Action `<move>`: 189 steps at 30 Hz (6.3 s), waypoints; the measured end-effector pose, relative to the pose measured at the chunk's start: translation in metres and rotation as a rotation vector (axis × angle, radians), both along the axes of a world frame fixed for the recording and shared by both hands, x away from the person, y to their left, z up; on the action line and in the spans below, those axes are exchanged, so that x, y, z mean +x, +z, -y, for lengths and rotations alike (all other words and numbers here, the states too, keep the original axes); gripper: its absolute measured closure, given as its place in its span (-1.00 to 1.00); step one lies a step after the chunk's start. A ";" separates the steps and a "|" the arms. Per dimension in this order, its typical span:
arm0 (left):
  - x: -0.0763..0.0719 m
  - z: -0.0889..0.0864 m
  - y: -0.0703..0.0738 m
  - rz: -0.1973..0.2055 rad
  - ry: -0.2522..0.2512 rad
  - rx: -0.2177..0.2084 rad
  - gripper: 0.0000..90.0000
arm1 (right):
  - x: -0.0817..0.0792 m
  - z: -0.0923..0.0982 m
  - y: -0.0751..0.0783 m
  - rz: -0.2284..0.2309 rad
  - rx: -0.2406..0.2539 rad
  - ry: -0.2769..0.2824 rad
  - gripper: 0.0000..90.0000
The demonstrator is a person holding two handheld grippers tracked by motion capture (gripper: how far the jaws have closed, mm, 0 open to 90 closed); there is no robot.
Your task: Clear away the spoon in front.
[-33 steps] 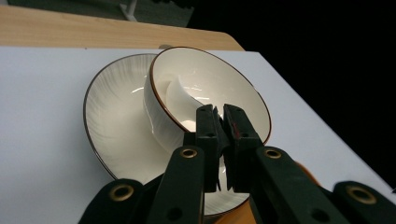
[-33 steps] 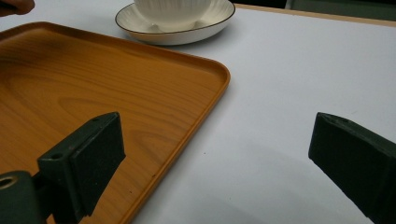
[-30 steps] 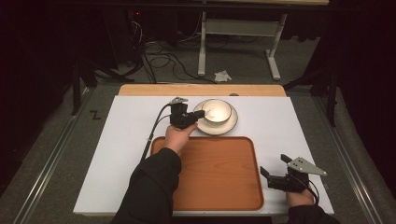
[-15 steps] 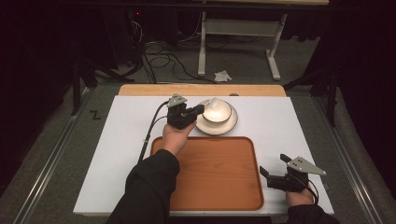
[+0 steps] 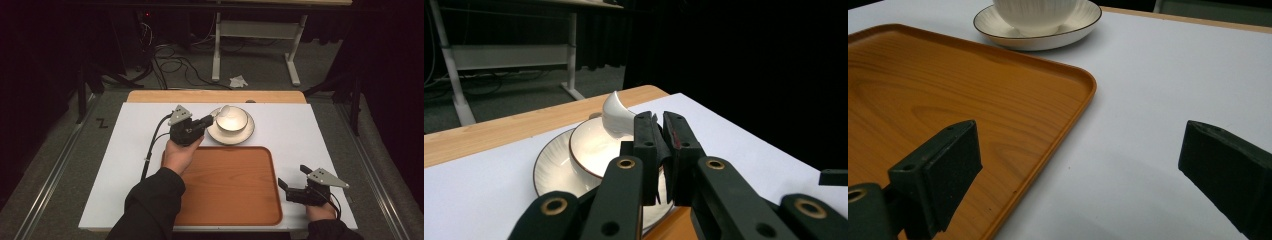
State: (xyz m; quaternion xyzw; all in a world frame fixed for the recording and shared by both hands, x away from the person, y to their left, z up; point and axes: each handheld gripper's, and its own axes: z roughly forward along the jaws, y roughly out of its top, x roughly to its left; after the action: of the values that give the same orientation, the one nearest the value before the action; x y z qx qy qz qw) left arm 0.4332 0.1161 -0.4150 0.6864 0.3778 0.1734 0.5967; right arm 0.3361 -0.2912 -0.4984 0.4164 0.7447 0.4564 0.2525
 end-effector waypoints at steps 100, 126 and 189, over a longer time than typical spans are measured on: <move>-0.139 -0.065 -0.085 -0.106 -0.040 0.070 0.55 | 0.000 -0.004 0.000 -0.006 -0.024 -0.002 -0.91; -0.132 -0.067 -0.087 -0.173 0.031 0.194 0.68 | 0.000 -0.004 0.000 0.000 -0.025 0.004 -0.91; -0.134 -0.120 -0.055 -0.073 0.181 0.278 -0.46 | -0.002 -0.011 -0.003 -0.001 -0.051 -0.058 -0.91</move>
State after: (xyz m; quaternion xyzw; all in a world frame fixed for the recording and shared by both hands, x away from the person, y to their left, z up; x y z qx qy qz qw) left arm 0.2988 0.2360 -0.4700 0.7313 0.4319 0.2517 0.4641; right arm 0.3337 -0.2806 -0.5015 0.4314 0.7438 0.4296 0.2759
